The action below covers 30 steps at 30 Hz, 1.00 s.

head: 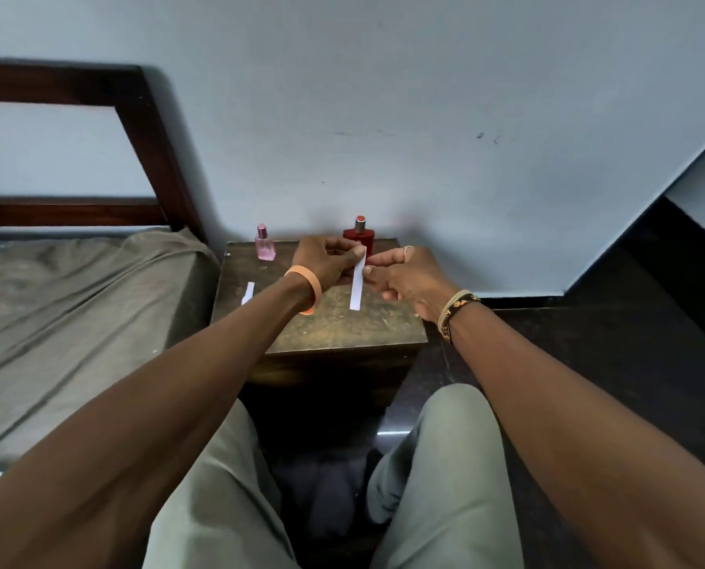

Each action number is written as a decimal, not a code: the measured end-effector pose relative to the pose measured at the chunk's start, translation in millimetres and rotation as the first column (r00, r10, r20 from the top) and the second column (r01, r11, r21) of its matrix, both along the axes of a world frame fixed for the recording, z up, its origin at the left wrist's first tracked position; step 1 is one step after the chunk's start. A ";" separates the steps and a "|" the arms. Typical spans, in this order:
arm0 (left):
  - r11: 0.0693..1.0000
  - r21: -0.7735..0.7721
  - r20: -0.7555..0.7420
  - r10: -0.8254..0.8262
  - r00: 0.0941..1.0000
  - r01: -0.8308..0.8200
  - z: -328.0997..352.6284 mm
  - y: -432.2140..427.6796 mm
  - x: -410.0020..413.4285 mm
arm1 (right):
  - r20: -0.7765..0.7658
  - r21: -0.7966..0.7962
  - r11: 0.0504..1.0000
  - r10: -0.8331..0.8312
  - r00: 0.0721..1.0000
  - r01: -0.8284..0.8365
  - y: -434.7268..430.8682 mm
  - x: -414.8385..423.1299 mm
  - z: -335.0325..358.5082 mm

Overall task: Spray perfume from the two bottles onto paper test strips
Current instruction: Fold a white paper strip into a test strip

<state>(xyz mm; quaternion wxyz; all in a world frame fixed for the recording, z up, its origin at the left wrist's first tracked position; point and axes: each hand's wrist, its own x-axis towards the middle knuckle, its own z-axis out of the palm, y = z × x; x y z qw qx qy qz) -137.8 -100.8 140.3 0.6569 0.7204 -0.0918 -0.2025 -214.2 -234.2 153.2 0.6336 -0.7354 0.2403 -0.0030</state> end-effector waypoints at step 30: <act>0.952 0.305 -0.153 0.079 0.985 -0.029 -175.0 -50.5 60.6 | -0.347 -0.027 0.991 -0.130 0.929 0.129 -36.7 84.4 -180.0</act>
